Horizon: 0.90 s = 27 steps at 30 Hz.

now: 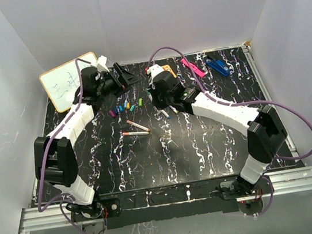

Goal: Open the pen caps

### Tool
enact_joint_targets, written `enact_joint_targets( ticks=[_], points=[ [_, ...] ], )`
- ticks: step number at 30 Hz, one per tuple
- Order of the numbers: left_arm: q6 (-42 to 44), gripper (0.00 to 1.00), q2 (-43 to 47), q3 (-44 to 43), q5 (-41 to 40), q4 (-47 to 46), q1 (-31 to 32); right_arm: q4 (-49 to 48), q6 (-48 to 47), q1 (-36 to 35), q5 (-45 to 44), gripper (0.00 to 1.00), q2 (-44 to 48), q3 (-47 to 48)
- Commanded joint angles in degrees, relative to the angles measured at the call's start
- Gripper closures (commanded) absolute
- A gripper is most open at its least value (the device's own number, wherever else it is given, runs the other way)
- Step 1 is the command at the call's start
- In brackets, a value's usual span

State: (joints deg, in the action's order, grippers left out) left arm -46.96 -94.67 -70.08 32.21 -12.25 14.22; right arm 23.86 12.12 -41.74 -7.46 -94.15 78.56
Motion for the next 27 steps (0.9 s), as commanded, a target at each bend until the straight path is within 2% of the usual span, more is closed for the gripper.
enact_joint_targets(
  ticks=[1,13,27],
  points=[
    [0.71,0.14,-1.17,-1.89,5.82,-0.62,1.62,-2.37,-1.79,0.41,1.42,1.00,-1.30,4.45],
    [0.80,0.22,-3.58,-2.09,6.27,-1.04,5.12,-2.75,-1.93,1.66,2.93,1.00,-1.13,5.90],
    [0.60,0.37,-4.43,-2.30,3.17,-1.06,6.52,-2.77,-2.19,2.01,4.77,1.00,-0.76,6.78]
  ],
)
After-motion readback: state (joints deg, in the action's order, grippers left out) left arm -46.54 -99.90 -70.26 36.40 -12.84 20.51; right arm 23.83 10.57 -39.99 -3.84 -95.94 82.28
